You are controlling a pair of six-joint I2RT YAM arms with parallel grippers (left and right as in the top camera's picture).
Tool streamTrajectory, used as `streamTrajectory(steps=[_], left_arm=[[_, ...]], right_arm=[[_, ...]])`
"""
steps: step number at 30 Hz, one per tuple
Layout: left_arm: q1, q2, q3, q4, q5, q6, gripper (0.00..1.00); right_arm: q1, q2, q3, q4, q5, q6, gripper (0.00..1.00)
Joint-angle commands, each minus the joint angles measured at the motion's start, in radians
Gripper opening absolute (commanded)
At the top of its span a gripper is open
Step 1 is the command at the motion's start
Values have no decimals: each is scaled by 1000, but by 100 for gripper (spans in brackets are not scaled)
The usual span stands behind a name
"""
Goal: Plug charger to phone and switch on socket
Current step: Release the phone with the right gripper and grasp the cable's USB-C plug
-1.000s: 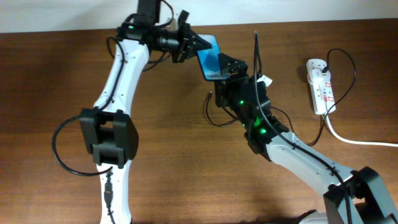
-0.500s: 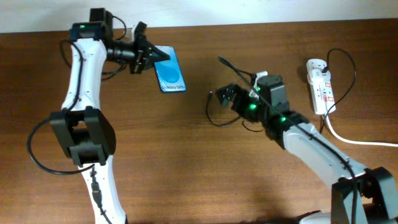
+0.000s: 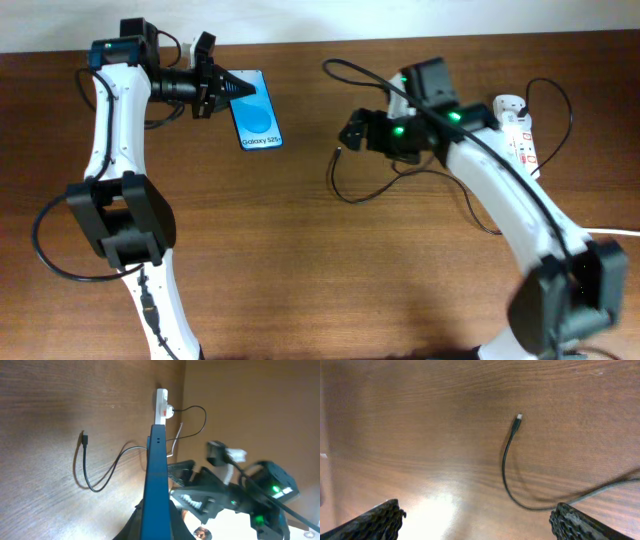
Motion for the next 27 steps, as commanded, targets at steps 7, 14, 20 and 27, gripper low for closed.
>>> streamTrajectory(steps=[7,14,20,27], left_arm=[[1,-8,10,-2,31,16,0],[1,-8,10,-2,-24,16,0],[1,-8,10,-2,-24,16,0],[1,-8,10,-2,-23,16,0]], right_arm=[[24,305,75,74,-40,-26,91],[64,361,72,159,50,23,33],[82,419,72,203,90,91,23],[84,465,72,231,90,153,22]])
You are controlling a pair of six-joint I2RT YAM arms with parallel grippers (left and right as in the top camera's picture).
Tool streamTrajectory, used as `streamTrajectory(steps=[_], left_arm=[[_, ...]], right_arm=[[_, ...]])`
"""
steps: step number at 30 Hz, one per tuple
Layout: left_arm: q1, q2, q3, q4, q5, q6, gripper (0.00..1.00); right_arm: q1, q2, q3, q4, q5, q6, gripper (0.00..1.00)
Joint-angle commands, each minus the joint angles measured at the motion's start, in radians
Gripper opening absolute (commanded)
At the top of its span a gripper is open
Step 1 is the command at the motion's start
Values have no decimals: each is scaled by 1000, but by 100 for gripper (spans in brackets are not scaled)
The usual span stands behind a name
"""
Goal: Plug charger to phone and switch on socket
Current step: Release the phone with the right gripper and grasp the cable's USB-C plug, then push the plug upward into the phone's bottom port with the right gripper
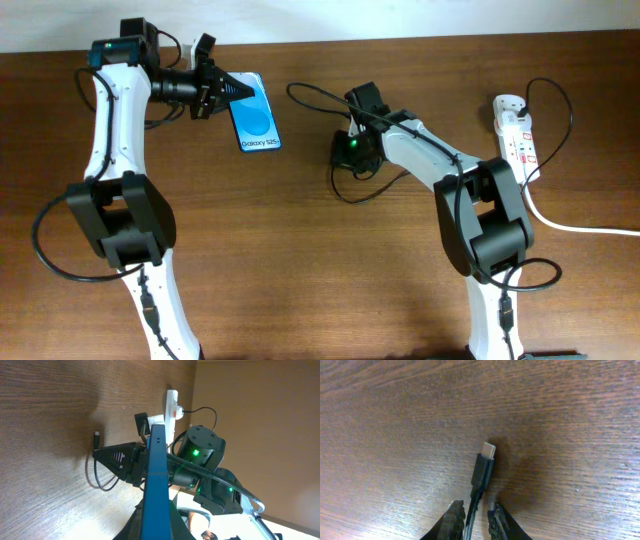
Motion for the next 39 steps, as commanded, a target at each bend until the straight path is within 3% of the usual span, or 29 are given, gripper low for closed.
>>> streamTrajectory(steps=[1,5,7,9,12,14,18,23,28,33,36,39], left_arm=[[1,-8,10,-1,29,13,0],[1,-8,10,-1,28,13,0],[1,-8,10,-1,29,12,0],[1,-8,10,-1,28,12,0],[1,-8,10,-1,18,12,0],[1,-8,10,0,17,13,0],[-10,-8,10,1,11,32,0],[-45,-8,10,22,0,39,0],[-83,-8,10,26,37,48,0],[-126,-8,10,58,175,121,0],[-134,-8,10,116,325,120,0],[-134,-8,10,120,381,120,0]], right_arm=[[8,65,12,18,15,42,23],[8,85,12,25,17,63,19],[5,85,13,12,17,62,4],[3,82,13,5,8,52,4],[-14,45,25,10,-134,-135,4],[-35,-29,26,1,-251,-264,4],[-80,-233,26,-102,-340,-381,4],[-117,-438,26,-175,-397,-414,4],[-224,-579,26,-368,-499,-484,4],[-270,-621,18,-561,-560,-592,4],[-226,-621,-55,-513,-633,-600,4],[-140,-621,-150,-320,-642,-472,4]])
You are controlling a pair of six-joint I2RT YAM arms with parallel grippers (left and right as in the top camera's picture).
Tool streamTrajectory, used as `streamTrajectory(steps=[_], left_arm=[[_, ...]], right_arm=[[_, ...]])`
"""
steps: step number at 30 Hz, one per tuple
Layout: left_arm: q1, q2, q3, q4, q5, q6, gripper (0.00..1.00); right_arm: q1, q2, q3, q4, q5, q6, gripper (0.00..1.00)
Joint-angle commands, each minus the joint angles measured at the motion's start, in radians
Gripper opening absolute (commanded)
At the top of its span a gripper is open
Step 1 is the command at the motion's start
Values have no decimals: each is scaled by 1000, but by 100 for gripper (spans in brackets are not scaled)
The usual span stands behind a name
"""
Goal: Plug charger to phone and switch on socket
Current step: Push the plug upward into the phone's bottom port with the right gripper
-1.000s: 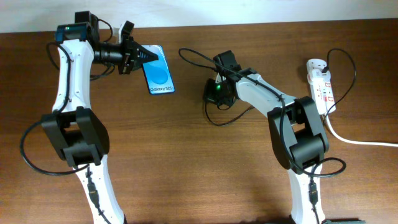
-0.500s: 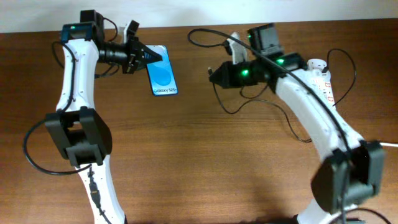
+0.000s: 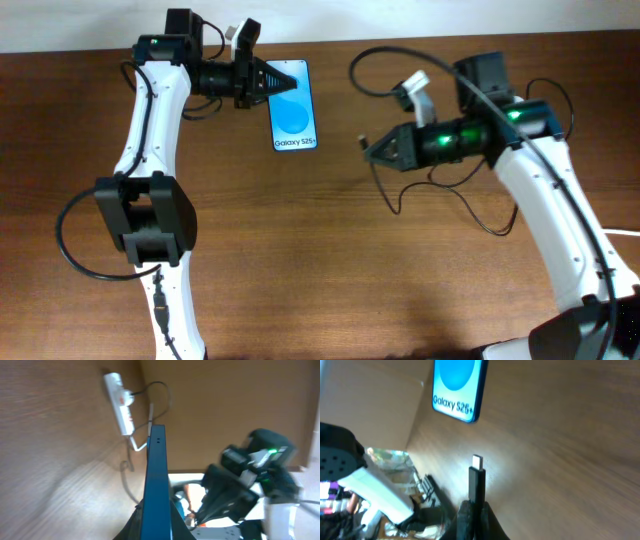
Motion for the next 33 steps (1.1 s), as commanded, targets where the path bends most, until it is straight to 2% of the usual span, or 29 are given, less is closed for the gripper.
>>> streamTrajectory(steps=[1,7,13,20,30,33], left_arm=[[4,-8,10,3,155,15,0],[18,-8,10,6,187,-45,0],[60,-8,10,7,187,-128,0],[103,-8,10,7,187,-127,0],[114,-8,10,30,187,-127,0],[122,-8,10,30,187,-127,0]], right_arm=[[89,-14,-76,140,-49,114,4],[221,-14,-91,336,-4,280,4],[272,-13,-91,455,99,449,4],[344,17,-91,561,139,612,4],[390,34,-135,616,153,632,4],[389,34,-196,747,127,633,4]])
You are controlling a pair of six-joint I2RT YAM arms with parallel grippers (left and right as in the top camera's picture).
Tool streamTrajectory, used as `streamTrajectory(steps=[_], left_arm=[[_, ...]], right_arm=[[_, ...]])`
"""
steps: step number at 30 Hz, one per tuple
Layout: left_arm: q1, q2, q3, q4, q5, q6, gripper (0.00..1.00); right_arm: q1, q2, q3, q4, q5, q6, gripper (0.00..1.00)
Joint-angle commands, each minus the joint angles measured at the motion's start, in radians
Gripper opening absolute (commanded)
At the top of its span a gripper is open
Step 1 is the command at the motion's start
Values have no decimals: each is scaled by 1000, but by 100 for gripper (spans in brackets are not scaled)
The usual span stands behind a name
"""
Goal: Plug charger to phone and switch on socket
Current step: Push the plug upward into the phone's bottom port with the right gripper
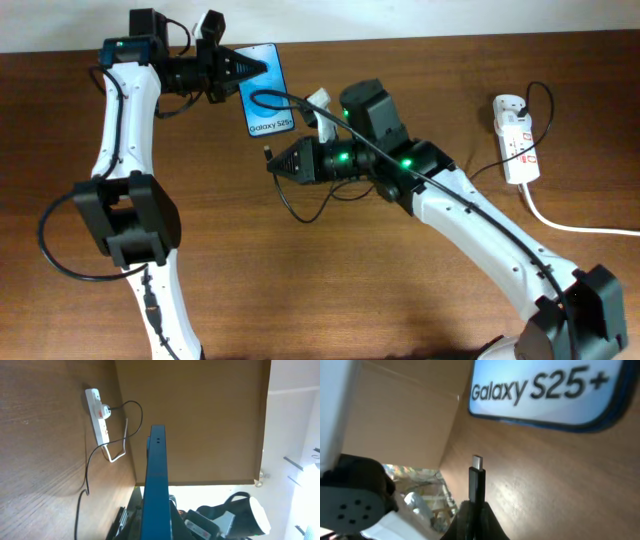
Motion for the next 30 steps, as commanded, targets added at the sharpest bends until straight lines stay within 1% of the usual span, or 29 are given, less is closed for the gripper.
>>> streamTrajectory(steps=[1,8,12,21,30], left_arm=[[18,-8,10,2,55,-10,0],[21,-8,10,1,55,-10,0],[21,-8,10,1,55,-10,0],[21,-8,10,1,55,-10,0],[20,-8,10,1,55,-10,0]], right_arm=[[1,2,-53,80,-14,2,4],[-20,2,-57,148,-2,6,4],[-20,2,-57,150,29,31,4],[-20,2,-57,151,103,32,4],[-20,7,-57,177,114,55,4]])
